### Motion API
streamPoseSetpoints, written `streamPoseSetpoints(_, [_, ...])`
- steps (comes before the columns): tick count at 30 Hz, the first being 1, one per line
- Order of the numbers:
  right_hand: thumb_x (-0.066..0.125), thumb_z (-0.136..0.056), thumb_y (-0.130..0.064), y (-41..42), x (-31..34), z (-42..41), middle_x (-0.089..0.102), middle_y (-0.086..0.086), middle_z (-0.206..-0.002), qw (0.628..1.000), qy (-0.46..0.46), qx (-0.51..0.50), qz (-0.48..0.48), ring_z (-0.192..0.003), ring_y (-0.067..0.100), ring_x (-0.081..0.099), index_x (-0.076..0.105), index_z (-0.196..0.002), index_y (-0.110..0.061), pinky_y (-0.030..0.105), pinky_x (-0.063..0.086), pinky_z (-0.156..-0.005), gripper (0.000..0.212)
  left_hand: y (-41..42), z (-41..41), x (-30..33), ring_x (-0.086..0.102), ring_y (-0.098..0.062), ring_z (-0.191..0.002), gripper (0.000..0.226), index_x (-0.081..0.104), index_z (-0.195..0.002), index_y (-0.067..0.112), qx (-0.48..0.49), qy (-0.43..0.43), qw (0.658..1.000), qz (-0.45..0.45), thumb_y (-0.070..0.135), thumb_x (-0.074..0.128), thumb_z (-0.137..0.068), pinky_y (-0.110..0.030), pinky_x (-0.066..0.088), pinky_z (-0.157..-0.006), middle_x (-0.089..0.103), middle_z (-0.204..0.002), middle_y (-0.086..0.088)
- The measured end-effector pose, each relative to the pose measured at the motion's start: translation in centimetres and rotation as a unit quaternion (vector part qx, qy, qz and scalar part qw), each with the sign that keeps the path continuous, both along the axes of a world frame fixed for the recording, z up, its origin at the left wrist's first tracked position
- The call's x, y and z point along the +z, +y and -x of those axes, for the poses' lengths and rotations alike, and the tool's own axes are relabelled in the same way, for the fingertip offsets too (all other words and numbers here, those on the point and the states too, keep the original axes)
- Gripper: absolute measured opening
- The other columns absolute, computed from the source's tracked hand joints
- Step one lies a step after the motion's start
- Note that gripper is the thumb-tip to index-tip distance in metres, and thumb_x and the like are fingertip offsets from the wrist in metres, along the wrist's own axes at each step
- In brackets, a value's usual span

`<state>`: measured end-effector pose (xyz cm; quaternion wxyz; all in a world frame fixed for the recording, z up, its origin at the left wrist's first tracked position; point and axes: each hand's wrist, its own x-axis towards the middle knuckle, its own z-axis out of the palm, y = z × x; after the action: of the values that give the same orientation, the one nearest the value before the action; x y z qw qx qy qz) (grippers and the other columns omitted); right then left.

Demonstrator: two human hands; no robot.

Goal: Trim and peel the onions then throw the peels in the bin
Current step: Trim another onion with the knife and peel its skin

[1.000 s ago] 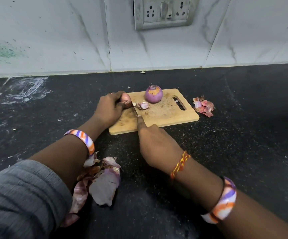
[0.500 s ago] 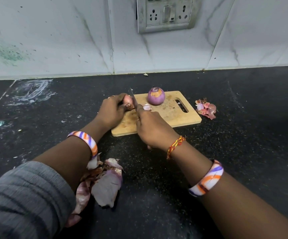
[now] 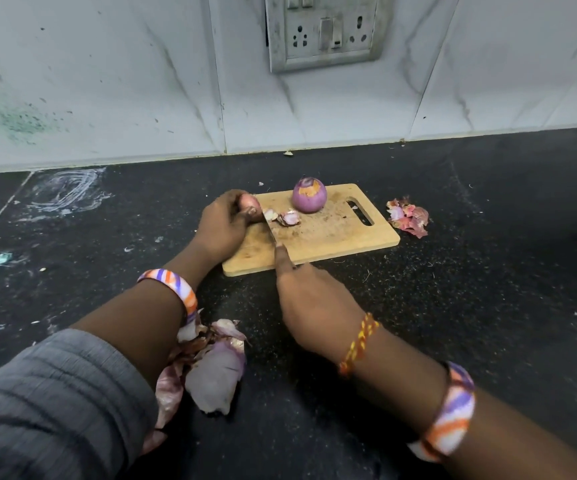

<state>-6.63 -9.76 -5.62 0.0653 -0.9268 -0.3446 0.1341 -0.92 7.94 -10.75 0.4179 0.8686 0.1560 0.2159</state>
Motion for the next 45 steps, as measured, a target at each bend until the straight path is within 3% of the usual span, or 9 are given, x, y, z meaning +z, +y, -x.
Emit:
streamPoseSetpoints(7, [0.037,-0.091,0.001,-3.7,2.3,-0.3,0.051,0.013,-0.114,0.999,-0.001,-0.033,0.008,-0.107,0.031,0.052,0.003,-0.149,-0.015,0.038,0.043,-0.079,0.07,0.4,-0.1,1.6,0.068,-0.015,-0.069,0.019,0.055,-0.087,0.004,-0.029,-0.074,0.926,0.37,0.012,0.042,-0.096,-0.018,0.054,-0.064,0.061,-0.089,-0.011])
streamPoseSetpoints(10, [0.037,-0.093,-0.003,-4.1,2.8,-0.6,0.046,0.007,-0.09,0.998,-0.024,-0.036,-0.043,-0.081,0.025,0.05,0.002,-0.149,-0.018,0.034,0.036,-0.064,0.067,0.1,0.1,2.3,0.067,-0.015,-0.063,0.013,0.05,-0.105,0.005,-0.048,-0.08,0.902,0.421,0.006,0.044,-0.093,-0.018,0.055,-0.056,0.059,-0.093,-0.011])
streamPoseSetpoints(13, [0.037,-0.093,-0.005,-2.9,2.5,-1.2,0.051,0.007,-0.079,0.992,-0.014,-0.036,-0.12,-0.059,0.019,0.045,0.003,-0.149,-0.018,0.039,0.043,-0.054,0.067,-0.6,0.1,2.6,0.063,-0.017,-0.083,0.024,0.052,-0.112,0.002,-0.068,-0.038,0.927,0.366,-0.001,0.049,-0.089,-0.016,0.056,-0.058,0.058,-0.106,-0.015])
streamPoseSetpoints(18, [0.035,-0.095,-0.008,-0.4,0.9,-2.2,0.062,0.016,-0.095,0.976,0.064,-0.074,-0.195,-0.068,0.028,0.06,0.017,-0.147,-0.01,0.041,0.056,-0.07,0.055,-0.8,-0.3,2.5,0.056,-0.02,-0.102,0.043,0.049,-0.123,0.0,-0.034,0.012,0.992,0.123,-0.001,0.061,-0.082,-0.022,0.046,-0.085,0.057,-0.114,-0.012])
streamPoseSetpoints(22, [0.032,-0.096,-0.009,0.3,0.7,-2.7,0.058,0.011,-0.084,0.961,0.091,-0.088,-0.245,-0.045,0.019,0.056,0.02,-0.147,-0.016,0.024,0.051,-0.041,0.052,0.6,-0.1,2.3,0.051,-0.023,-0.118,0.054,0.046,-0.129,0.005,-0.053,0.074,0.995,0.036,0.005,0.067,-0.079,-0.029,0.04,-0.1,0.053,-0.129,-0.013])
streamPoseSetpoints(26, [0.03,-0.096,-0.009,0.3,1.1,-3.5,0.054,0.008,-0.078,0.955,0.11,-0.092,-0.26,-0.041,0.018,0.053,0.029,-0.141,-0.014,0.022,0.046,-0.036,0.045,1.5,0.4,2.3,0.053,-0.022,-0.116,0.045,0.051,-0.123,0.011,-0.118,0.114,0.986,0.017,0.001,0.064,-0.081,-0.036,0.041,-0.104,0.056,-0.125,-0.011])
streamPoseSetpoints(38, [0.03,-0.098,-0.01,0.0,2.0,-3.6,0.049,0.002,-0.068,0.96,0.117,-0.051,-0.247,-0.041,0.016,0.049,0.025,-0.145,-0.021,0.023,0.046,-0.039,0.049,1.5,0.9,2.0,0.058,-0.022,-0.101,0.038,0.063,-0.107,0.009,-0.045,0.036,0.993,-0.1,0.008,0.075,-0.072,-0.031,0.046,-0.086,0.064,-0.11,-0.011])
streamPoseSetpoints(42, [0.031,-0.097,-0.01,1.0,1.3,-3.3,0.061,0.015,-0.103,0.974,0.1,-0.031,-0.203,-0.048,0.02,0.056,0.017,-0.148,-0.023,0.022,0.047,-0.04,0.054,1.6,1.2,2.0,0.056,-0.013,-0.09,0.039,0.066,-0.108,0.01,-0.002,0.017,0.996,-0.091,0.01,0.077,-0.07,-0.024,0.043,-0.082,0.068,-0.107,-0.01])
streamPoseSetpoints(45, [0.034,-0.095,-0.007,1.5,0.2,-2.9,0.056,0.021,-0.118,0.987,0.084,-0.016,-0.137,-0.078,0.031,0.064,0.02,-0.146,-0.016,0.03,0.051,-0.06,0.054,1.7,1.6,2.3,0.057,-0.012,-0.089,0.039,0.066,-0.108,0.009,0.004,0.022,0.997,-0.072,0.009,0.077,-0.07,-0.022,0.043,-0.079,0.068,-0.104,-0.008])
